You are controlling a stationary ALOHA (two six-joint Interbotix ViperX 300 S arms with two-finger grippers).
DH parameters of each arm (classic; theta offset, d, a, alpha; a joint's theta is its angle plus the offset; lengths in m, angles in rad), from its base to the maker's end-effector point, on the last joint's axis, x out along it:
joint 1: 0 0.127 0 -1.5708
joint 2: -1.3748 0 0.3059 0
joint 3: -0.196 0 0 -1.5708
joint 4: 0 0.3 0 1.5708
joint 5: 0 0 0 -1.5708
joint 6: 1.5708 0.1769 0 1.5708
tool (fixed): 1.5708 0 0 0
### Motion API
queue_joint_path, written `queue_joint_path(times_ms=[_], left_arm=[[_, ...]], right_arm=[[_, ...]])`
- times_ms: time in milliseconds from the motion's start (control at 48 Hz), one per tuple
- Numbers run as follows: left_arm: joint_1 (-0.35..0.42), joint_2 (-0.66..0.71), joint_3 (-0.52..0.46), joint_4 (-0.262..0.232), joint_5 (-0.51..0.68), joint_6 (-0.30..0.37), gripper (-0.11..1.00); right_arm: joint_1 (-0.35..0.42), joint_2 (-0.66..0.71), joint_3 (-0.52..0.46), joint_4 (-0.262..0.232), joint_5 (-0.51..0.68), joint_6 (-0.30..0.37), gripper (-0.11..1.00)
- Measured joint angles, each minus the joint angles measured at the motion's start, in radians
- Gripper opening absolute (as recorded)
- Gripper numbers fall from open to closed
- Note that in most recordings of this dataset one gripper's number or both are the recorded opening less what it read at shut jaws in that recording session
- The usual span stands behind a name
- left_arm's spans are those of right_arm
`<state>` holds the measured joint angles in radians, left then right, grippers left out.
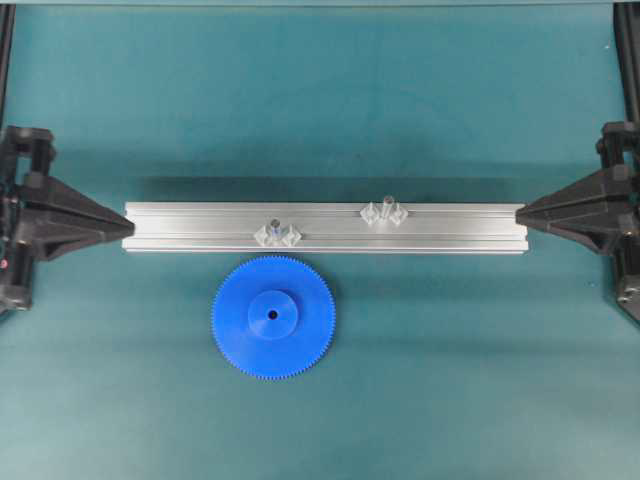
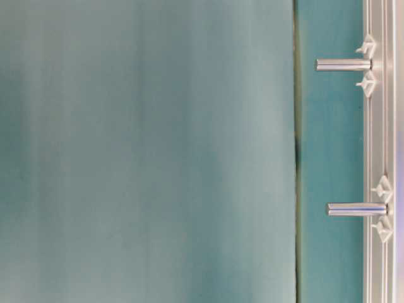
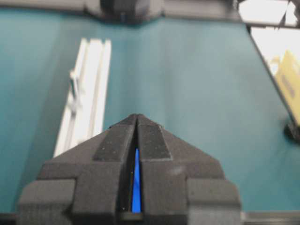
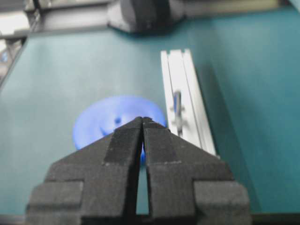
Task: Insert the large gear onto the shaft.
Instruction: 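Move the left gripper from rest toward the blue gear, then lower the open left gripper over the blue gear's hub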
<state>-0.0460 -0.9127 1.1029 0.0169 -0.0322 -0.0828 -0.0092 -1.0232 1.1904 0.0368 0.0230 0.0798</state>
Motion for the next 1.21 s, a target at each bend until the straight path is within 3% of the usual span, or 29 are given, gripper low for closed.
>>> queue_joint_path(times_ms=[208, 584, 771, 1063, 1209], left_arm=[[-0.038, 0.115, -0.041, 0.000, 0.049, -0.014, -0.01], [-0.051, 0.425, -0.230, 0.000, 0.120, -0.021, -0.01], [-0.057, 0.512, -0.293, 0.000, 0.124, -0.021, -0.01], [-0.063, 0.594, -0.365, 0.000, 0.218, -0.021, 0.00], [-0.063, 0.635, -0.410, 0.000, 0.256, -0.017, 0.07]], right_arm=[[-0.021, 0.040, -0.051, 0.002, 0.143, 0.000, 0.09], [-0.029, 0.095, -0.060, 0.002, 0.169, 0.012, 0.17], [-0.031, 0.095, -0.060, 0.002, 0.195, 0.011, 0.28], [-0.034, 0.095, -0.060, 0.000, 0.244, 0.012, 0.57], [-0.035, 0.095, -0.060, 0.002, 0.244, 0.012, 0.61]])
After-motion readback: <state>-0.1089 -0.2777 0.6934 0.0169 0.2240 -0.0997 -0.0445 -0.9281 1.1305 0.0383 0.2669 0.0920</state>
